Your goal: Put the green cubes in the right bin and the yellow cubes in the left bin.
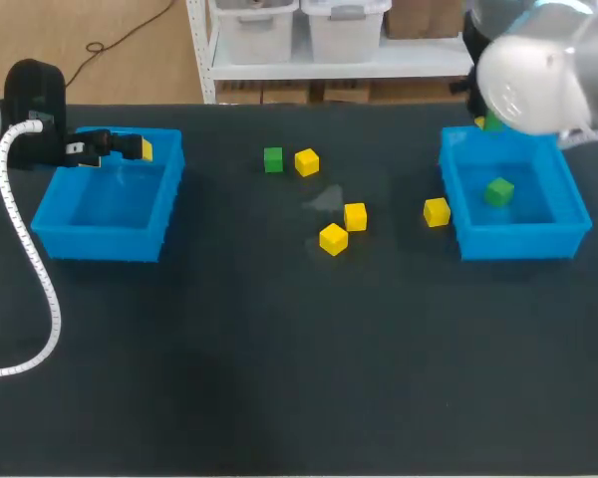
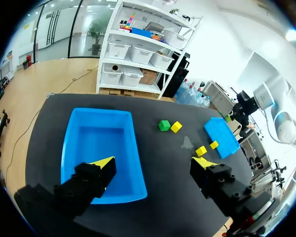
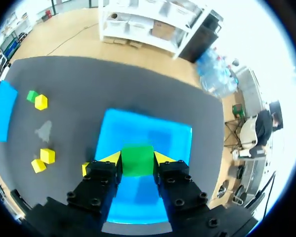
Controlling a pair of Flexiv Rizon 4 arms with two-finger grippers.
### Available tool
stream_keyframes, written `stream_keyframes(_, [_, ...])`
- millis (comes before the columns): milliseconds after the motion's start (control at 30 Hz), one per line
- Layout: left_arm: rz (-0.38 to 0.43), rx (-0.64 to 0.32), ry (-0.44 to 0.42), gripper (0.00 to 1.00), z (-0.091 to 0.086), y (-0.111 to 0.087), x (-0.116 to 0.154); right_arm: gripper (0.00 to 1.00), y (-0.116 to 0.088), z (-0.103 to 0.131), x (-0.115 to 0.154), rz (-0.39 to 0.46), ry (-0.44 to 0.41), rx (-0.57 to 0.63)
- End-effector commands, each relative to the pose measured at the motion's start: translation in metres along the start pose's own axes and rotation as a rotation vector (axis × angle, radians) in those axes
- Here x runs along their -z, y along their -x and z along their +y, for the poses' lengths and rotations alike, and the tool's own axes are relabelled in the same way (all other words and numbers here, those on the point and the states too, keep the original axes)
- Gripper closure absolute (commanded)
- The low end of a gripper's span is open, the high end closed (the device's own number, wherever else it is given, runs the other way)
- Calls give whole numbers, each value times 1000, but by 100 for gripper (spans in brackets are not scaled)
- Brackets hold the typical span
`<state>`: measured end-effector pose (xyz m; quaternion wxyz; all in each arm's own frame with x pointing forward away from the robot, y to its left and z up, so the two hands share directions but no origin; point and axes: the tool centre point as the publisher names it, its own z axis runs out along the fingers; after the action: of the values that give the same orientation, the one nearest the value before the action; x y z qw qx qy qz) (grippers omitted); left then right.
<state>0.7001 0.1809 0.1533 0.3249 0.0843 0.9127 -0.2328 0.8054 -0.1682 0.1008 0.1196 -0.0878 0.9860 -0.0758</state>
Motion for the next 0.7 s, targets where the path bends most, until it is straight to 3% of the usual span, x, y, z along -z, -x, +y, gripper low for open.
stream_keyframes(33, [-8,-3,-15,0,3,-2,0,100,-29,0,-7,-187,4,-8])
stream_keyframes(167, [-8,-3,-15,0,3,-2,0,100,-31,3,-13,-163,-20,-5])
stream_keyframes(200, [-8,-3,-15,0,3,-2,0,88,-31,3,-14,-160,-27,-5])
stream_keyframes(233, [-8,-3,-15,0,3,-2,0,29,-30,4,-15,-160,-27,-5])
stream_keyframes(267, [-8,-3,-15,0,3,-2,0,0,-30,4,-15,-160,-27,-7])
stream_keyframes(500, [-8,-3,-15,0,3,-2,0,0,-11,19,1,-206,-10,2])
stream_keyframes(700, [-8,-3,-15,0,3,-2,0,0,36,91,33,-311,68,125])
